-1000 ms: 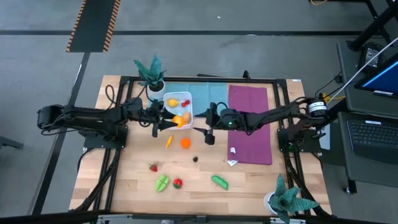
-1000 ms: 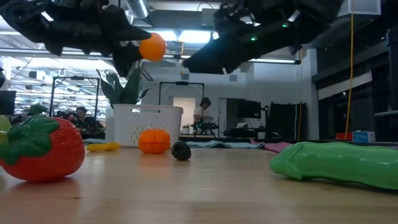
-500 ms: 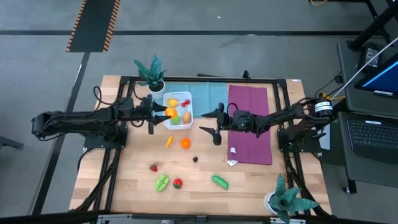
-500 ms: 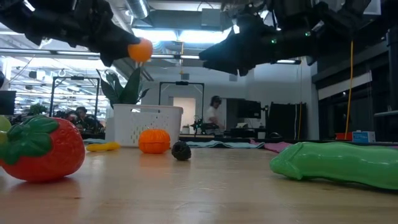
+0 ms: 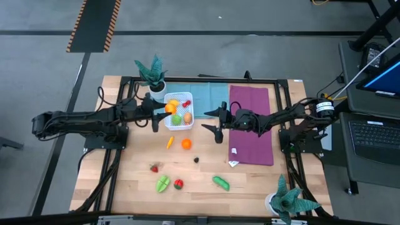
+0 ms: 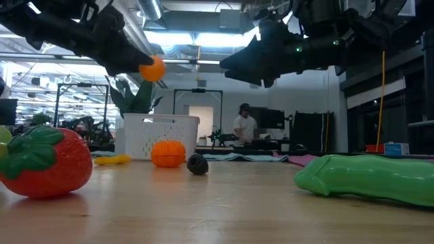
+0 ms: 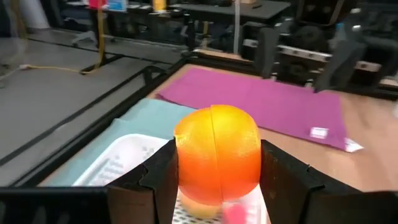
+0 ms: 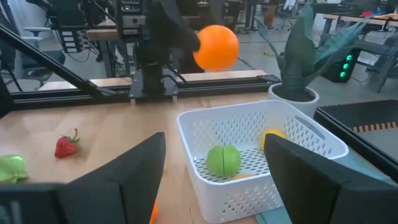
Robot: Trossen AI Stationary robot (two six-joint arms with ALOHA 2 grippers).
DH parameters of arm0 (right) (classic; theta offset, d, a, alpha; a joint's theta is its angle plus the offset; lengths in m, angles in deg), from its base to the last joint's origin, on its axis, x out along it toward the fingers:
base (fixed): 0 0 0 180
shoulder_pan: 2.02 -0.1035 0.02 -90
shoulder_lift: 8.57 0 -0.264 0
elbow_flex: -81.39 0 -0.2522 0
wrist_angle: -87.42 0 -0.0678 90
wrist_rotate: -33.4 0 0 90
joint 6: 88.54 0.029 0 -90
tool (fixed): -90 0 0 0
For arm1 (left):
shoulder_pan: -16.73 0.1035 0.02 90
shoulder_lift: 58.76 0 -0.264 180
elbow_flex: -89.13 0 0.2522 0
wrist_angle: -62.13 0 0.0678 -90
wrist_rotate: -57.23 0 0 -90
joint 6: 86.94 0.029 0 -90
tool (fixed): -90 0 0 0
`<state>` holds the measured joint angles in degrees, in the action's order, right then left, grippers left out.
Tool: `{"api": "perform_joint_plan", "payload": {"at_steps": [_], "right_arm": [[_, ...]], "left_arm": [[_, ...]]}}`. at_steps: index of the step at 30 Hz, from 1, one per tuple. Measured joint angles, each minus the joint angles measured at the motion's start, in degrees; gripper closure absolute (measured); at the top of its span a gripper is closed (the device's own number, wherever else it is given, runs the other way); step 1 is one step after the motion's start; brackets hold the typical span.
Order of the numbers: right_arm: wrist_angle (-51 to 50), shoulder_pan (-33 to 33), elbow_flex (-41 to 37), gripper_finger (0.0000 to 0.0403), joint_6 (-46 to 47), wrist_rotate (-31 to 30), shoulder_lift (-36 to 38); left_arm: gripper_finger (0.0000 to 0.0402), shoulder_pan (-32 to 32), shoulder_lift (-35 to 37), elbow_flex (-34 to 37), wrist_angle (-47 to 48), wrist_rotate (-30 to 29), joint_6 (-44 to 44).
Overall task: Pick and placing Produce into tupperware
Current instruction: Put the orange into the white basket
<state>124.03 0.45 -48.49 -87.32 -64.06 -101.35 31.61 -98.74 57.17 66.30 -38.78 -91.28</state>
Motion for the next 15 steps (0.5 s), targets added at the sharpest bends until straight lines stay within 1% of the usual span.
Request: {"api": "perform_joint_plan", "payload": {"at_steps": [3, 8, 15], "right_arm": [[0.0, -0.01, 0.0, 0.0128, 0.02, -0.16, 0.0], [0.0, -0.01, 0.0, 0.0128, 0.1, -2.48, -0.01], [-0.02, 0.0, 0.0, 0.0128, 0.13, -2.58, 0.0]], "left_arm": [[0.0226, 0.0, -0.95, 0.0, -0.27, -2.38, -0.08], [0.0226, -0.02, -3.27, 0.0, -1.79, -2.5, -1.32], [0.0227, 0.0, -8.18, 0.0, -6.62, -2.48, -1.42]]}}
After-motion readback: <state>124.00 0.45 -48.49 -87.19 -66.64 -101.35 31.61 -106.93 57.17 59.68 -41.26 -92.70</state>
